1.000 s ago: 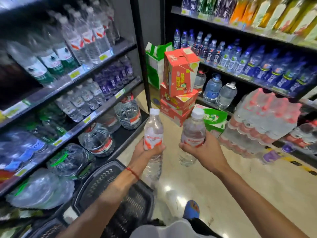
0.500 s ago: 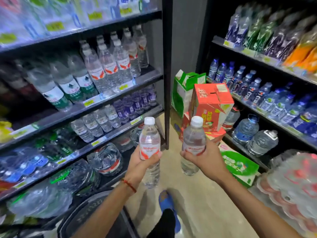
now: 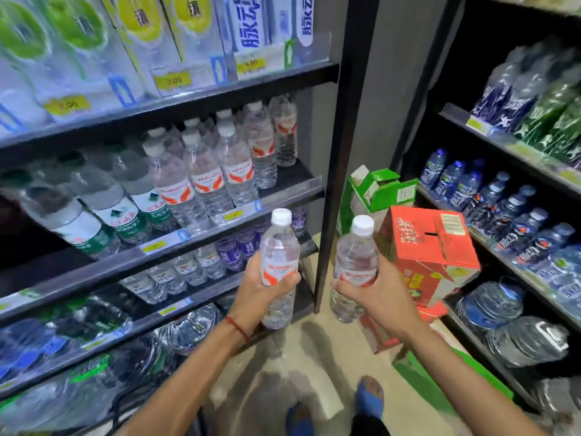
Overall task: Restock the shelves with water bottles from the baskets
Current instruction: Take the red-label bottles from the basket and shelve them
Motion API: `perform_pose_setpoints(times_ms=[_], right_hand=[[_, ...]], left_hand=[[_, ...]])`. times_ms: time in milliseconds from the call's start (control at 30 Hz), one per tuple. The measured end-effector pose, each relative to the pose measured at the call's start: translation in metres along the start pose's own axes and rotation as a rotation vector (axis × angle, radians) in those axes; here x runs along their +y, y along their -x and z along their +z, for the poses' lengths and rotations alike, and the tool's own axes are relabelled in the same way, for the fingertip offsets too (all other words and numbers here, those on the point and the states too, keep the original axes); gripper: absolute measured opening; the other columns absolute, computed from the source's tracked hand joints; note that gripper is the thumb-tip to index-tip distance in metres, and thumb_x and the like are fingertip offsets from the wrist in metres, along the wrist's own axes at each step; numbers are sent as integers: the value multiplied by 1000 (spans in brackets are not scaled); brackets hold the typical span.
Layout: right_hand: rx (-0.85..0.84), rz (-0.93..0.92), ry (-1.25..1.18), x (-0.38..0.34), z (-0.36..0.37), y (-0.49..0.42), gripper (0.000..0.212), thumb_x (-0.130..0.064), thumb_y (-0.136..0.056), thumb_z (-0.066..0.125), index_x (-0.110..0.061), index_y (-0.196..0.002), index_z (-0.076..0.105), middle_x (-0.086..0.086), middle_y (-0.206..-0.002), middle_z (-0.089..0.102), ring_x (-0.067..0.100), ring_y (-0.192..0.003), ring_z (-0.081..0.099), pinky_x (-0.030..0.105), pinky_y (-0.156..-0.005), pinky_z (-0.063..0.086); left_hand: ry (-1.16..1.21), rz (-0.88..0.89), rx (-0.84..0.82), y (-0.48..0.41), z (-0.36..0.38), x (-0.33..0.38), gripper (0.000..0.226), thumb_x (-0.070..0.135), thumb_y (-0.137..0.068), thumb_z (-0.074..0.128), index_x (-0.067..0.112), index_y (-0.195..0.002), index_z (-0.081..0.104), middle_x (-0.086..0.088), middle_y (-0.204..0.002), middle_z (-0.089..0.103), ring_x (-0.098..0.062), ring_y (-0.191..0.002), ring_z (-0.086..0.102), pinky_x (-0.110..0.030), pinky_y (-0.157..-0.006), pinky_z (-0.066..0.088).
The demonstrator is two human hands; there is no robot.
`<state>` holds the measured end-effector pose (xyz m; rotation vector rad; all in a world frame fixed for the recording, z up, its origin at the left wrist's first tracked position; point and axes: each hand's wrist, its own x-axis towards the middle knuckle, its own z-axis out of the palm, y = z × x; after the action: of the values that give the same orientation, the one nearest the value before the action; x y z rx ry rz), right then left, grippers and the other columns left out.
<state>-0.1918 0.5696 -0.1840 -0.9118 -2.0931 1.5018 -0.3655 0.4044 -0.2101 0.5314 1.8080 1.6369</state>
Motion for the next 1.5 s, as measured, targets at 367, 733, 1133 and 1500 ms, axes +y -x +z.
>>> perform_pose_setpoints(times_ms=[367, 733, 1133, 1500], right_hand=[[-195, -36, 31, -1, -24, -121, 46, -30, -67, 96, -25, -106, 72, -10, -98, 80, 12, -93, 76, 46, -91, 61], [-304, -30, 10, -11, -44, -167, 51, -31, -66, 97, -25, -108, 70, -10, -97, 80, 8, -91, 76, 41, -93, 61], [-299, 16, -13, -2, -54, -168, 49, -19, -71, 95, -26, -111, 69, -7, -99, 79, 10, -90, 76, 42, -90, 62], [-305, 8, -12, -6, -56, -160, 49, -18, -70, 96, -27, -111, 70, -8, -99, 79, 10, -90, 76, 41, -90, 61]], left_hand=[[-179, 305, 357, -84, 21, 73, 67, 7, -58, 98, 28, -113, 64, 6, -107, 74, -5, -100, 70, -17, -83, 54], [-295, 513, 563, -139, 43, 112, 76, 14, -59, 100, 33, -116, 53, 6, -115, 64, -2, -104, 61, -17, -87, 50], [-349, 457, 572, -181, 52, 93, 79, 17, -67, 94, 33, -128, 46, 8, -125, 58, -10, -117, 58, -35, -103, 51], [-342, 360, 630, -198, 55, 80, 78, 25, -77, 89, 17, -140, 45, -2, -133, 59, -19, -123, 58, -42, -109, 48]])
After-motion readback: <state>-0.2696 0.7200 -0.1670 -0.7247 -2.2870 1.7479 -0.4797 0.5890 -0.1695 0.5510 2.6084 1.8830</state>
